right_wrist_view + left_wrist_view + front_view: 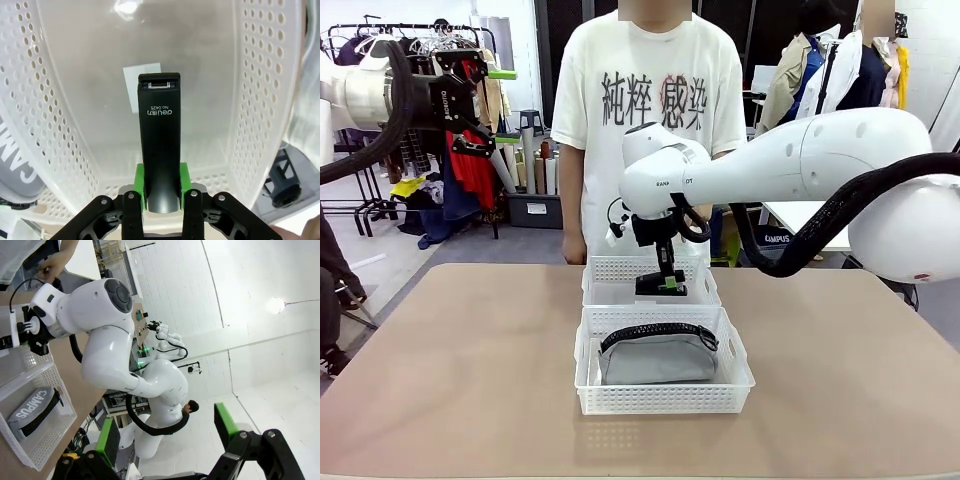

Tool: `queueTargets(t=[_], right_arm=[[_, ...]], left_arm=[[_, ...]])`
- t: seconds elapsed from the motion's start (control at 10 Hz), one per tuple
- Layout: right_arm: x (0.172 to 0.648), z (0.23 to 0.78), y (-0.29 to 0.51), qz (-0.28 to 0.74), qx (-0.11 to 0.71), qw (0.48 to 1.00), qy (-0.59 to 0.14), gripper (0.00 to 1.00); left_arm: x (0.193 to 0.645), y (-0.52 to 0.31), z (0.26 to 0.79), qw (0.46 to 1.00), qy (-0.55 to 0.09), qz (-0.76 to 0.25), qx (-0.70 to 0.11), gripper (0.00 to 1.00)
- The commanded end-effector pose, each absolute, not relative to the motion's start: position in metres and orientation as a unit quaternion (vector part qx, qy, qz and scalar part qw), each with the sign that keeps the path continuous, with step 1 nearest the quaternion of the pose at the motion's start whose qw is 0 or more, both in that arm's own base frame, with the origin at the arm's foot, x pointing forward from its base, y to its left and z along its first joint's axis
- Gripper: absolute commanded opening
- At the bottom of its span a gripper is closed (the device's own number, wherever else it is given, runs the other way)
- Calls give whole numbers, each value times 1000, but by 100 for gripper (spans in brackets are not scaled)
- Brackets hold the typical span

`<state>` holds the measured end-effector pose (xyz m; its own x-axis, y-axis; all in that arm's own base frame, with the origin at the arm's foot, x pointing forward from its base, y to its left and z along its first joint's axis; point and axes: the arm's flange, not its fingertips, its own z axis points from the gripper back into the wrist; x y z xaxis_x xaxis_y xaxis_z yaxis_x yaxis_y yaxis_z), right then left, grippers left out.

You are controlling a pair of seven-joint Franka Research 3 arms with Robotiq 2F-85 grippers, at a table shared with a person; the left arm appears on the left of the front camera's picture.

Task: Distribute items into two baskets.
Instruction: Place the picked Stapler into the Organizing basket as instructed by the person.

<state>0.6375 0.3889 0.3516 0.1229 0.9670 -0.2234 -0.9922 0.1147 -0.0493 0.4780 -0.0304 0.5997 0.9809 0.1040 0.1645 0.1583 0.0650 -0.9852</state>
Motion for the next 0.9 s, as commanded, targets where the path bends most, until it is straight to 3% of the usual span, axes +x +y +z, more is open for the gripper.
queueTargets(t=[0.0, 0.8], right_arm=[[650, 347, 398, 678, -79, 728, 67, 0], [658, 331, 401, 676, -68, 729, 88, 0]], left_arm=[[477, -30, 602, 723, -100, -18, -683, 100], [477, -30, 602, 723, -100, -18, -683, 100]])
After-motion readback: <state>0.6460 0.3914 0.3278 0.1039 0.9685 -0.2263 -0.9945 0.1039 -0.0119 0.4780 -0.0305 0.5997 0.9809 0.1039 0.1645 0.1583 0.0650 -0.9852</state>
